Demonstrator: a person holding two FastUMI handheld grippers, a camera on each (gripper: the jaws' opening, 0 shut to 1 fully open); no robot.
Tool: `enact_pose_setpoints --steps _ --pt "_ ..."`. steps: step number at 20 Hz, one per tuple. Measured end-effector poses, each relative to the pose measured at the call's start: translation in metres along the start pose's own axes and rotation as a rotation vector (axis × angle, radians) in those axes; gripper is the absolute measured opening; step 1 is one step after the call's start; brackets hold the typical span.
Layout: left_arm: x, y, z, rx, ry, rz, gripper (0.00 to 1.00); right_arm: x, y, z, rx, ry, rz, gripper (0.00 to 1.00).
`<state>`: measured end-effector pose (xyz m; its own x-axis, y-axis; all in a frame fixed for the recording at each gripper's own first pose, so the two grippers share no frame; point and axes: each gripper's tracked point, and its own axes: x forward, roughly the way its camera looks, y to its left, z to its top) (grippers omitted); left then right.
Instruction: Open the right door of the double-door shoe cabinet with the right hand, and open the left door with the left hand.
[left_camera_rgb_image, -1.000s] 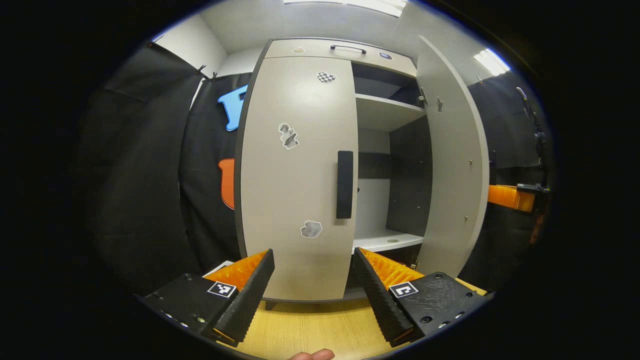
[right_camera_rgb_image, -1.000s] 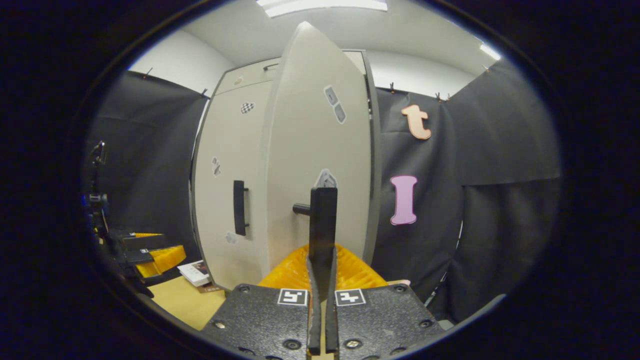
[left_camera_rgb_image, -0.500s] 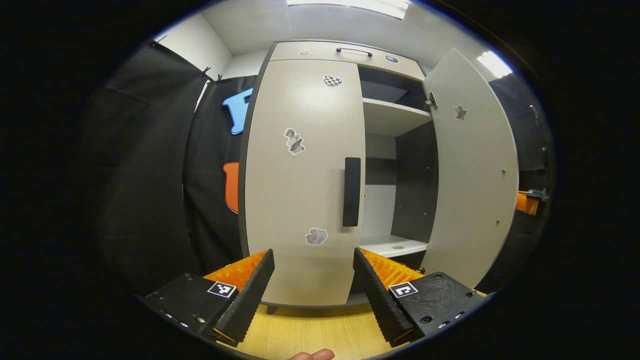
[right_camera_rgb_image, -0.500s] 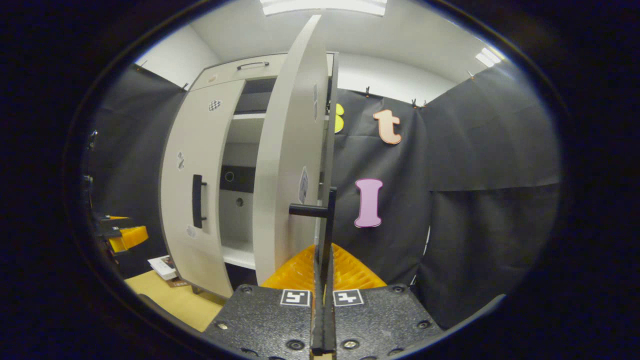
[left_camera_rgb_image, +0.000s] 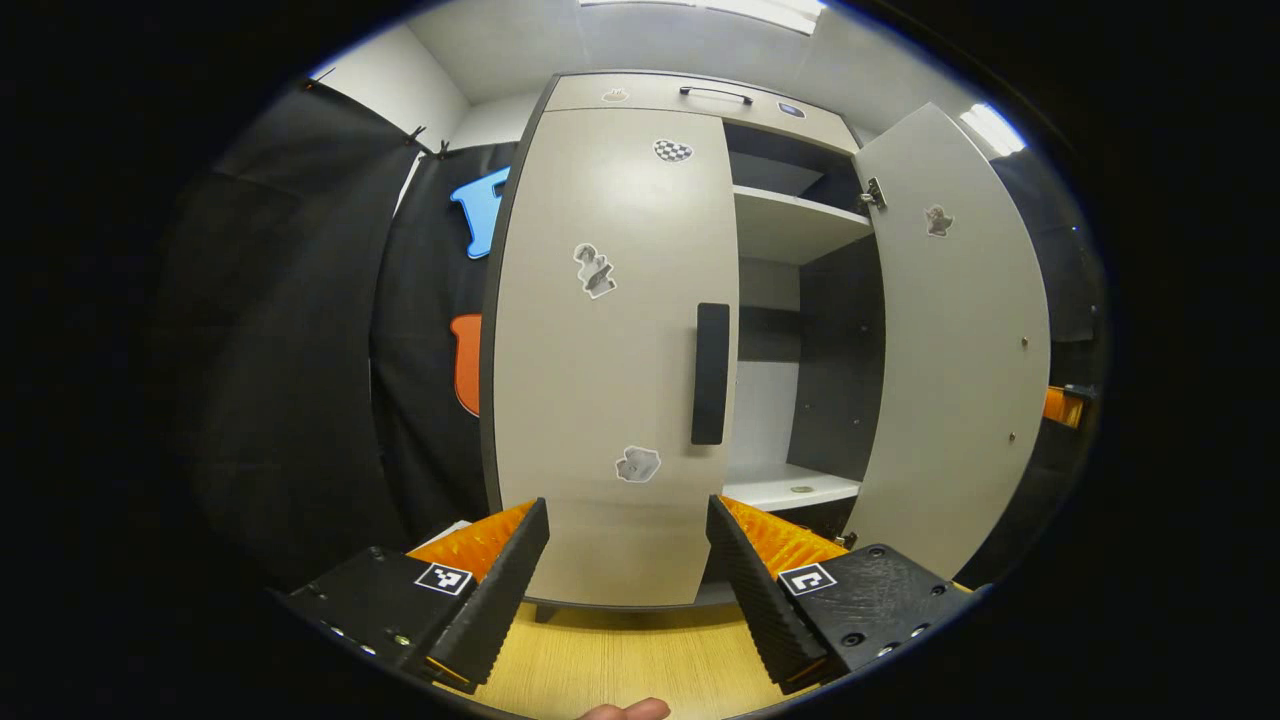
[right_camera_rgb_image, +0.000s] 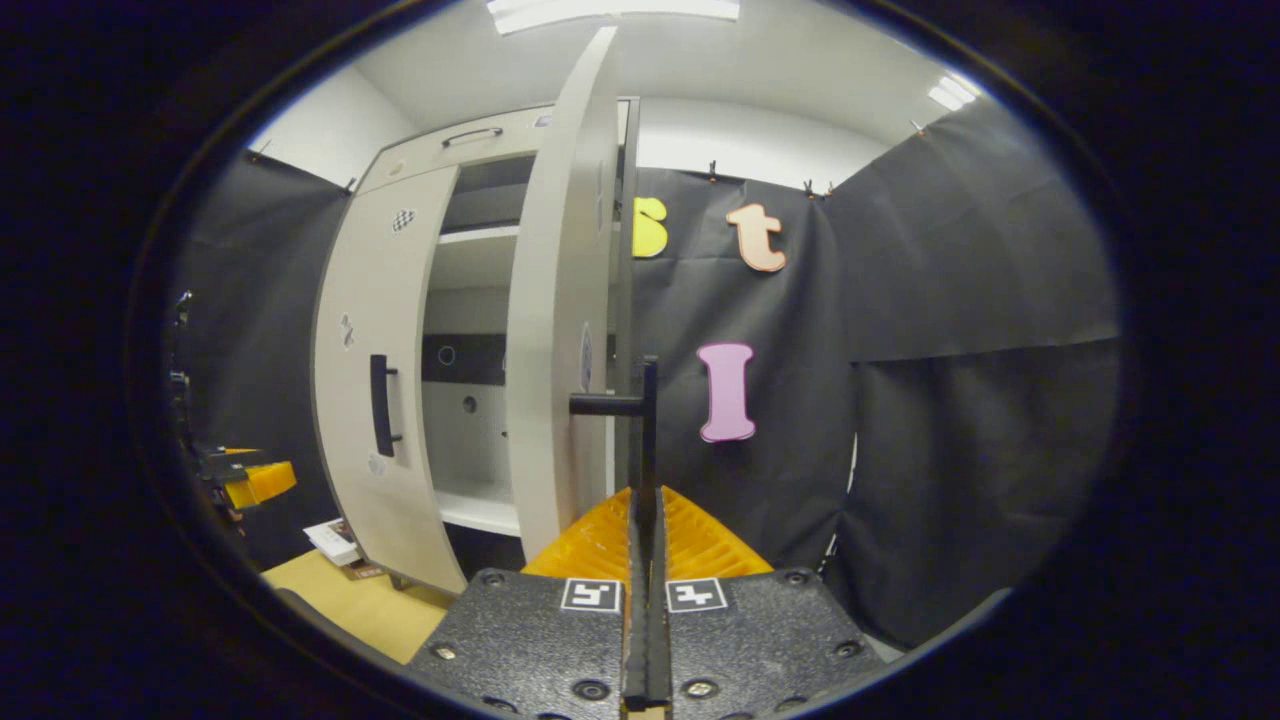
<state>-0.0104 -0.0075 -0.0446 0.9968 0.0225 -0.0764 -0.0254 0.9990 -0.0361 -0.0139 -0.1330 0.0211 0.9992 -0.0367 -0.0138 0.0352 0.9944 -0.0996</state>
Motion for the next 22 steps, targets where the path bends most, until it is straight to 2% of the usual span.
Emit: enact_pose_setpoints --steps 2,3,6,10,13,15,16,17,18,20,22 --pt "-0.002 0.008 -0.002 0.009 0.003 0.021 0.95 -0.029 0.001 0.000 -0.043 -0.008 -0.040 0.04" --pt "-0.003 0.009 -0.006 0.002 0.022 0.024 0.95 -0.045 0.011 0.004 -0.049 -0.020 -0.030 0.04" --pt "-0.001 -0.003 0.004 -0.047 -0.002 -0.020 0.95 -0.067 0.064 0.028 -0.036 -0.098 0.093 0.04" --pt "0.003 -0.010 0.015 -0.037 -0.019 -0.036 0.95 -0.039 0.105 0.013 0.016 -0.081 0.164 0.04" --pt "0.003 -0.011 0.017 -0.001 -0.038 -0.034 0.95 -0.011 0.113 -0.010 0.025 -0.042 0.132 0.04" --pt "0.005 -0.013 0.016 0.009 -0.044 -0.038 0.95 0.000 0.119 -0.017 0.003 -0.038 0.128 0.25" --pt "0.008 -0.015 0.020 0.007 -0.059 -0.047 0.95 0.003 0.121 -0.020 -0.001 -0.034 0.128 0.42" --pt "0.013 -0.019 0.024 0.000 -0.073 -0.061 0.95 0.004 0.127 -0.023 0.007 -0.032 0.145 0.53" --pt "0.018 -0.024 0.028 -0.006 -0.079 -0.077 0.95 0.004 0.133 -0.021 0.026 -0.041 0.168 0.82" --pt "0.033 -0.031 0.039 -0.011 -0.086 -0.091 0.95 0.004 0.131 -0.017 0.038 -0.057 0.163 1.00" --pt "0.054 -0.041 0.053 -0.007 -0.096 -0.106 0.95 0.005 0.123 -0.015 0.022 -0.065 0.135 1.00"
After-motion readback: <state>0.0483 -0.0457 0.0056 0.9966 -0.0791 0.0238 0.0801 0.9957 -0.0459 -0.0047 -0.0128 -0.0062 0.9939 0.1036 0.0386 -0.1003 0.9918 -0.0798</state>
